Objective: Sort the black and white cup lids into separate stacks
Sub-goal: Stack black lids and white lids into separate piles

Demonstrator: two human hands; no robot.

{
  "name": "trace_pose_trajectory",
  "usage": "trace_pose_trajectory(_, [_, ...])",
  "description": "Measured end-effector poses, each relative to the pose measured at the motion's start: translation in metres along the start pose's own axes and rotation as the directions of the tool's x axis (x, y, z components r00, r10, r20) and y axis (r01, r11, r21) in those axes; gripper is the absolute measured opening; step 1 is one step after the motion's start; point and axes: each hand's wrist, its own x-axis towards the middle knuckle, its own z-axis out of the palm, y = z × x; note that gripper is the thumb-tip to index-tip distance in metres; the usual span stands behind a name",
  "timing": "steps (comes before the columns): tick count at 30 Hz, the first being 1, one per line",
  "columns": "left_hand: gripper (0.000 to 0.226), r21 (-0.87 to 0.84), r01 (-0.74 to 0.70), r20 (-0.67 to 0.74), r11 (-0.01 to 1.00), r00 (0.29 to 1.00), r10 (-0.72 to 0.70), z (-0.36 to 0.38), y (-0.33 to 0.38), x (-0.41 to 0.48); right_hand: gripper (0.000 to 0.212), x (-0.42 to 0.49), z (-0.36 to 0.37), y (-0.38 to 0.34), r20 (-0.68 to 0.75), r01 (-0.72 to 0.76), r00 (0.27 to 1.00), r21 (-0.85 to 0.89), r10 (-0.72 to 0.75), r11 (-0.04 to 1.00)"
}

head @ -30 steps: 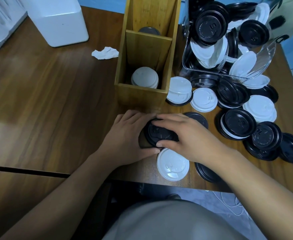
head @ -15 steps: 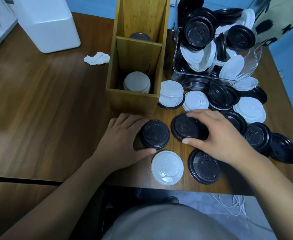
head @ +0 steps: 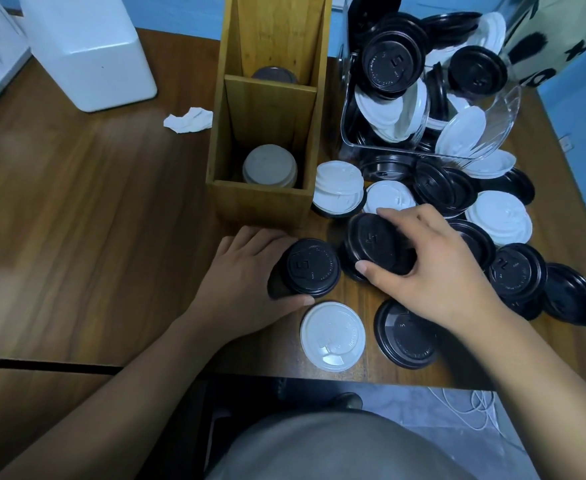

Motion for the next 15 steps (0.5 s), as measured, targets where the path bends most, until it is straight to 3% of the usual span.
trace_pose_trajectory(7, [0.081, 0.003, -0.013, -0.047, 1.0, 0.999, 0.013, 0.003, -0.001, 0.0, 0.083, 0.009, 0.031, -0.038, 0.147, 0.14, 0.98, -0.054, -0.131, 0.989])
trace_pose_trajectory(15, [0.081, 0.004, -0.025, -0.06, 1.0, 0.998, 0.025, 0.006, -0.003, 0.0, 0.087, 0.01, 0.043, -0.046, 0.256, 0.152, 0.96, -0.119, -0.118, 0.981])
